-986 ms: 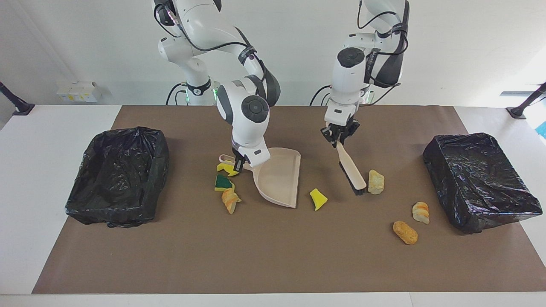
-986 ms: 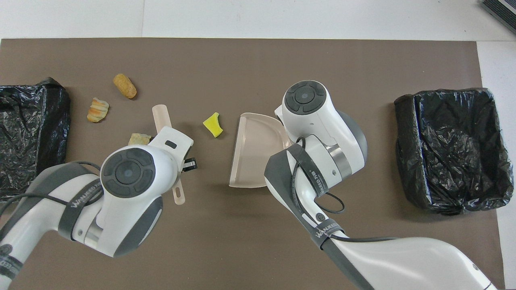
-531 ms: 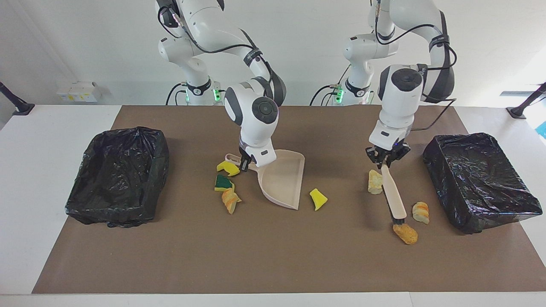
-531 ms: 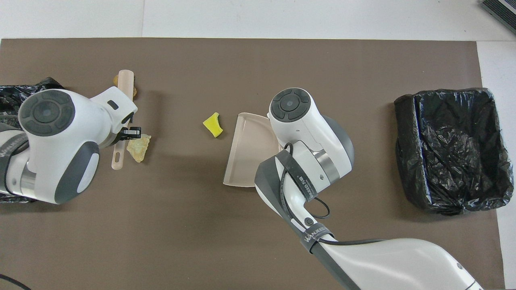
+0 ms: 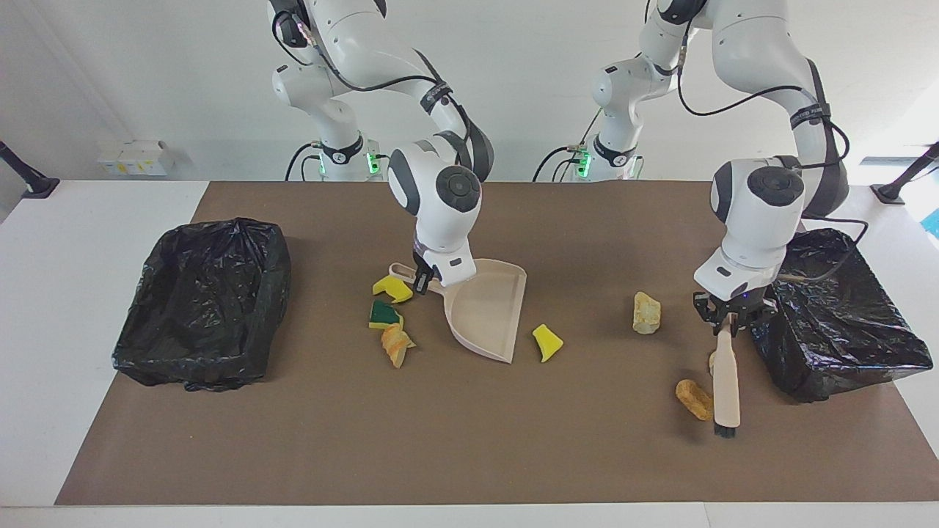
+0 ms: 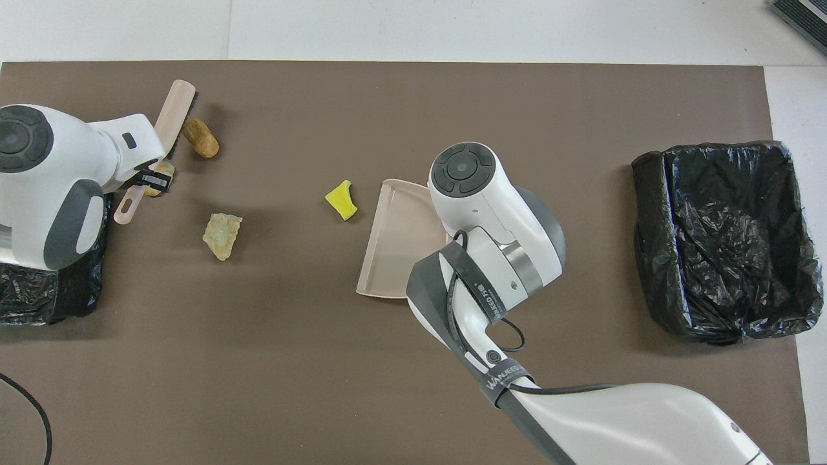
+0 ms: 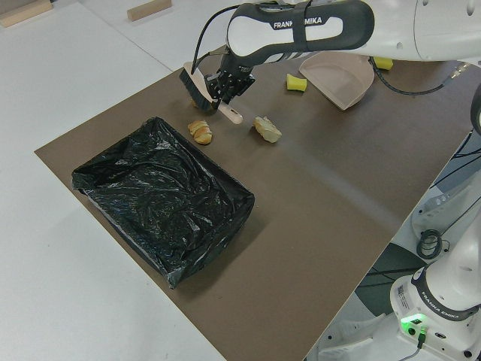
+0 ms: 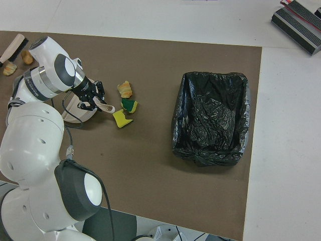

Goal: Sweep and dump trash in bin
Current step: 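Sweep the bread pieces toward the dustpan with the brush in the left gripper, then sweep the gathered trash closer to the dustpan with the left gripper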

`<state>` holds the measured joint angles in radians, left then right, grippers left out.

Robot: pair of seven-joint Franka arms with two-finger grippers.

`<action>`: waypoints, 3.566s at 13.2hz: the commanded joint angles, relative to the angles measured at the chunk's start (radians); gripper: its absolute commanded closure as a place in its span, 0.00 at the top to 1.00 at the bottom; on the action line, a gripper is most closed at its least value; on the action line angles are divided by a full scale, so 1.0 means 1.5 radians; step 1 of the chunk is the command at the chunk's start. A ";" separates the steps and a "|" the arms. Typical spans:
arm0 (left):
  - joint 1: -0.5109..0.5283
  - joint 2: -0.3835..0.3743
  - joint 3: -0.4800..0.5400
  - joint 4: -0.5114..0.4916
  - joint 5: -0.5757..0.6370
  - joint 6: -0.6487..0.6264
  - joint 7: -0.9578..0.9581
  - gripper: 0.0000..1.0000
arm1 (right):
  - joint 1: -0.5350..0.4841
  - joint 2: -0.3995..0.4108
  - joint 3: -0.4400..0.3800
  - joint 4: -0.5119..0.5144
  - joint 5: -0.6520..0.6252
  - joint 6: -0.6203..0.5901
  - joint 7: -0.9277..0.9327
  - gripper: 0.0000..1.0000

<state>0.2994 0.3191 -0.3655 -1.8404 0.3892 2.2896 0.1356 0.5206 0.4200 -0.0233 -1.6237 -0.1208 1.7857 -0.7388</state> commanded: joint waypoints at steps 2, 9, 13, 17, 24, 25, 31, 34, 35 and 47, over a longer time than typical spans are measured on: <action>0.010 -0.005 -0.017 -0.035 0.016 0.000 0.039 0.00 | 0.000 -0.006 0.002 -0.010 -0.008 0.008 -0.005 0.00; -0.132 -0.125 -0.026 -0.117 -0.124 -0.141 -0.001 0.00 | 0.005 -0.006 0.002 -0.010 -0.008 0.009 -0.005 0.00; -0.070 -0.155 -0.019 -0.057 -0.144 -0.180 0.008 0.00 | 0.005 -0.006 0.002 -0.010 -0.008 0.009 -0.005 0.00; 0.034 -0.123 -0.013 -0.049 -0.135 -0.104 0.014 0.00 | 0.005 -0.006 0.002 -0.010 -0.008 0.012 -0.007 0.00; 0.082 -0.010 -0.008 -0.045 -0.059 0.003 0.069 0.00 | 0.004 -0.006 0.002 -0.011 -0.009 0.011 -0.008 0.00; 0.072 -0.013 -0.009 -0.053 -0.059 -0.008 0.069 0.00 | 0.004 -0.006 0.002 -0.011 -0.009 0.011 -0.008 0.00; -0.071 -0.062 -0.013 -0.113 -0.062 -0.093 0.071 0.00 | 0.004 -0.006 0.002 -0.011 -0.009 0.009 -0.008 0.00; -0.090 -0.104 -0.026 -0.112 -0.073 -0.176 0.072 0.00 | 0.004 -0.007 0.002 -0.011 -0.009 0.009 -0.008 0.00; -0.091 -0.122 -0.026 -0.107 -0.091 -0.193 0.071 0.00 | 0.004 -0.007 0.002 -0.011 -0.009 0.008 -0.008 0.00; -0.018 -0.249 -0.021 -0.239 -0.247 -0.206 -0.232 0.00 | 0.007 -0.016 0.002 -0.032 -0.026 0.018 -0.115 0.00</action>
<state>0.2890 0.0607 -0.4035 -2.0680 0.0834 1.9627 -0.1664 0.5308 0.4199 -0.0237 -1.6322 -0.1398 1.7882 -0.8810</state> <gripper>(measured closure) 0.744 0.683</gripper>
